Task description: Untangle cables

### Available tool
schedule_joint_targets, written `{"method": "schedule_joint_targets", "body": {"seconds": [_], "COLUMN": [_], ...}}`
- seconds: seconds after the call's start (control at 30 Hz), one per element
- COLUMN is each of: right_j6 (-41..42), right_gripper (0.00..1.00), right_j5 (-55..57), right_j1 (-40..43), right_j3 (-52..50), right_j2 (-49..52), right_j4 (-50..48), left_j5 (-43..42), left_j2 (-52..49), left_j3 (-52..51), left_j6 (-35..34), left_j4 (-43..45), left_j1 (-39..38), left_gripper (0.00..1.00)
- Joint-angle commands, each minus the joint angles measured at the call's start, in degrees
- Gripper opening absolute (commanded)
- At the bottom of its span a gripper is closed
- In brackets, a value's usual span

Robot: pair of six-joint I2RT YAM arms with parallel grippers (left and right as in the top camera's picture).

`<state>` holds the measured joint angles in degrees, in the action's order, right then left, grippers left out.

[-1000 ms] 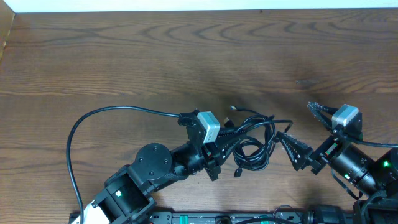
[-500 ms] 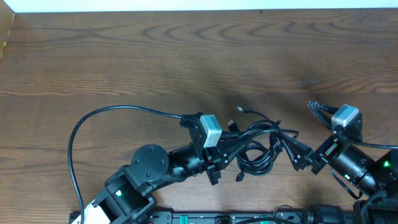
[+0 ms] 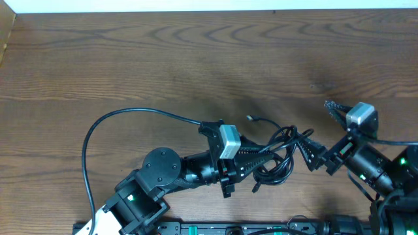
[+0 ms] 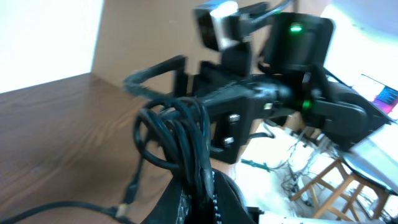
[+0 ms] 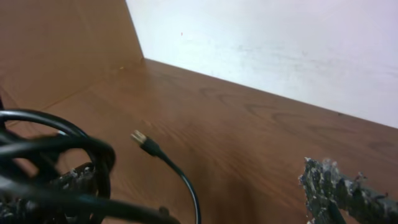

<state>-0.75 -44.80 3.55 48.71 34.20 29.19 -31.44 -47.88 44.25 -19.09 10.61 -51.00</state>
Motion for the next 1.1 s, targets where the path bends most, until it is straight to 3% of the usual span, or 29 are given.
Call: {"method": "schedule_joint_targets", "body": {"seconds": [0.0, 0.27, 0.67, 0.8, 1.07], "right_j6": [-2.9, -3.6, -3.4, -2.5, -3.1], "right_gripper": [0.99, 0.99, 0.99, 0.99, 0.99], "right_j5": [3.8, 22.3, 46.3, 45.5, 30.4], "right_j1": [0.1, 0.1, 0.1, 0.1, 0.1], "right_j3": [0.7, 0.7, 0.7, 0.7, 0.7], "right_j2": [2.4, 5.4, 5.8, 5.8, 5.8], "right_j4": [-0.3, 0.0, 1.6, 2.6, 13.2], "left_j5": [-8.2, -13.0, -12.9, -10.2, 7.4], "left_j2": [0.6, 0.5, 0.4, 0.5, 0.5], "left_j3": [0.6, 0.6, 0.6, 0.6, 0.6], "left_j6": [1.6, 2.8, 2.8, 2.8, -3.5], "left_j4": [1.9, 1.9, 1.9, 1.4, -1.5], "left_j1": [-0.2, -0.2, -0.2, -0.2, -0.2], "left_gripper": [0.07, 0.08, 0.07, 0.08, 0.07]}}
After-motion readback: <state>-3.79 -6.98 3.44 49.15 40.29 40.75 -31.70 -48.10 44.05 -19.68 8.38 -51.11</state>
